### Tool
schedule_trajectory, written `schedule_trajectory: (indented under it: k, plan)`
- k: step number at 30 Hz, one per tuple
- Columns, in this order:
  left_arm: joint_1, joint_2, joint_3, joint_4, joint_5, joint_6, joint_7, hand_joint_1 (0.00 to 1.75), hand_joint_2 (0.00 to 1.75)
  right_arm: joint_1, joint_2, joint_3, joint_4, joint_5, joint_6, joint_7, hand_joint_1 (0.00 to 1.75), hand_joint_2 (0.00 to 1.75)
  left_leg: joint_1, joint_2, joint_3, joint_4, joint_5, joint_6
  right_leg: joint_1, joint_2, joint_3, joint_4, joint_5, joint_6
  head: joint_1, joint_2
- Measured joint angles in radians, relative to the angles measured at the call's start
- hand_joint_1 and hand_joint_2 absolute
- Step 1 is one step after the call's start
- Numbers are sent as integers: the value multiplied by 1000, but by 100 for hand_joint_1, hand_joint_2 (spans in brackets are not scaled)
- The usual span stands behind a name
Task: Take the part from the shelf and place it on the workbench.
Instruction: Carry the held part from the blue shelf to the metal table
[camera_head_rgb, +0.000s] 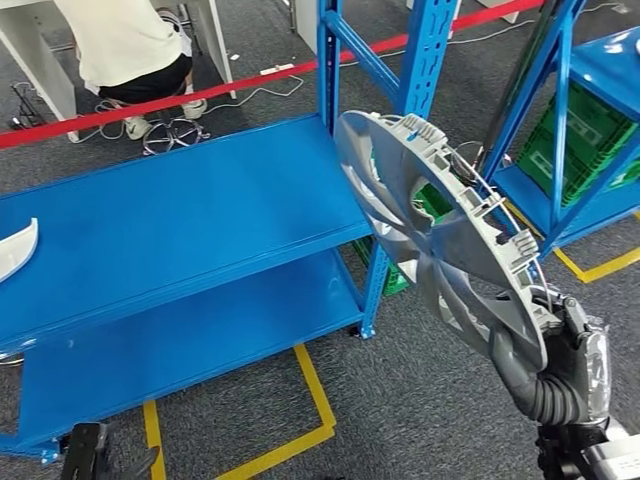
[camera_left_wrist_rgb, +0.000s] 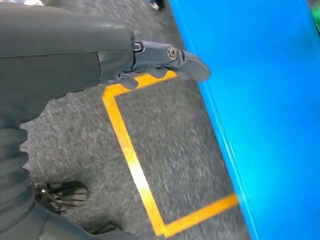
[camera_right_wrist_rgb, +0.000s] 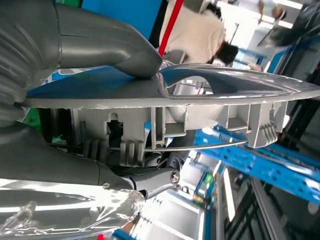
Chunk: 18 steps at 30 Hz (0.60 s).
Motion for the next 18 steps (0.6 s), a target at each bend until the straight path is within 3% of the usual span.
schedule_trajectory:
  k: [1, 3, 4, 5, 7, 8, 9, 10, 11, 12, 13, 14, 15, 16, 18]
  plan:
    - [-5, 2, -3, 11, -10, 5, -1, 0, 175, 5, 7, -8, -6, -1, 6, 1, 175, 175, -2, -13, 15, -27, -1, 1, -2, 10, -2, -5, 12, 7, -2, 0]
    - [-11, 2, -16, 37, -34, 17, 0, 0, 175, 20, 25, -30, -21, -5, 23, 2, 175, 175, -4, 3, 10, -37, 15, 2, -5, 27, -5, -22, 36, 22, -6, 0]
    - [-14, 3, -23, 51, -45, 23, 1, 0, 175, 29, 35, -43, -29, -6, 32, 2, 175, 175, -4, 15, 4, -41, 27, 8, -5, 15, -12, -23, 33, 27, -6, 0]
    - [-16, 4, -30, 64, -52, 28, 2, 0, 175, 36, 43, -54, -35, -7, 39, 4, 175, 175, -2, 30, -5, -44, 40, 15, -3, -9, -23, -9, 10, 30, -3, 0]
    - [-16, 6, -39, 86, -63, 36, 5, 0, 175, 42, 55, -70, -42, -8, 47, 5, 175, 175, -1, 62, -30, -47, 64, 24, 0, -74, -53, 86, -93, 36, 2, 0]
    - [-15, 7, -42, 95, -73, 41, 9, 0, 175, 43, 61, -77, -44, -8, 52, 7, 175, 175, -1, 79, -43, -47, 75, 25, -1, -92, -67, 155, -143, 41, 5, 0]
    - [-13, 9, -46, 107, -86, 49, 16, 0, 175, 44, 69, -85, -46, -8, 57, 9, 175, 175, -1, 98, -57, -46, 86, 24, -3, -100, -75, 221, -172, 46, 5, 0]
    - [-13, 11, -51, 119, -98, 58, 24, 0, 175, 47, 78, -96, -49, -8, 64, 11, 175, 175, -1, 116, -70, -45, 97, 23, -5, -104, -71, 266, -176, 51, 5, 0]
    - [-14, 13, -54, 132, -108, 66, 30, 0, 175, 50, 88, -109, -53, -9, 74, 16, 175, 175, 0, 133, -84, -44, 107, 20, -8, -107, -51, 279, -160, 56, 6, 0]
    - [-14, 14, -56, 147, -114, 71, 33, 0, 175, 54, 100, -125, -59, -11, 85, 21, 175, 175, 0, 148, -98, -43, 116, 17, -11, -114, -10, 255, -135, 60, 6, 0]
    - [-15, 15, -57, 159, -116, 74, 34, 0, 175, 58, 111, -142, -65, -16, 97, 26, 175, 175, 0, 161, -108, -39, 124, 11, -14, -132, 50, 195, -123, 64, 6, 0]
    - [-15, 17, -57, 169, -117, 76, 33, 0, 175, 61, 123, -160, -72, -21, 109, 30, 175, 175, -2, 172, -116, -35, 129, 6, -13, -157, 119, 115, -129, 68, 8, 0]
    - [-16, 19, -57, 178, -117, 77, 32, 0, 175, 64, 135, -177, -78, -27, 118, 33, 175, 175, -5, 182, -119, -30, 135, 0, -12, -178, 172, 47, -144, 64, 8, 0]
    - [-17, 21, -57, 184, -118, 79, 31, 0, 175, 65, 144, -191, -83, -32, 123, 35, 175, 175, -7, 191, -120, -27, 140, -5, -10, -193, 202, -1, -161, 58, 7, 0]
    - [-20, 22, -57, 195, -118, 81, 30, 0, 175, 69, 159, -212, -91, -37, 127, 35, 175, 175, -6, 212, -119, -28, 153, -16, -5, -182, 197, -21, -165, 33, 3, 0]
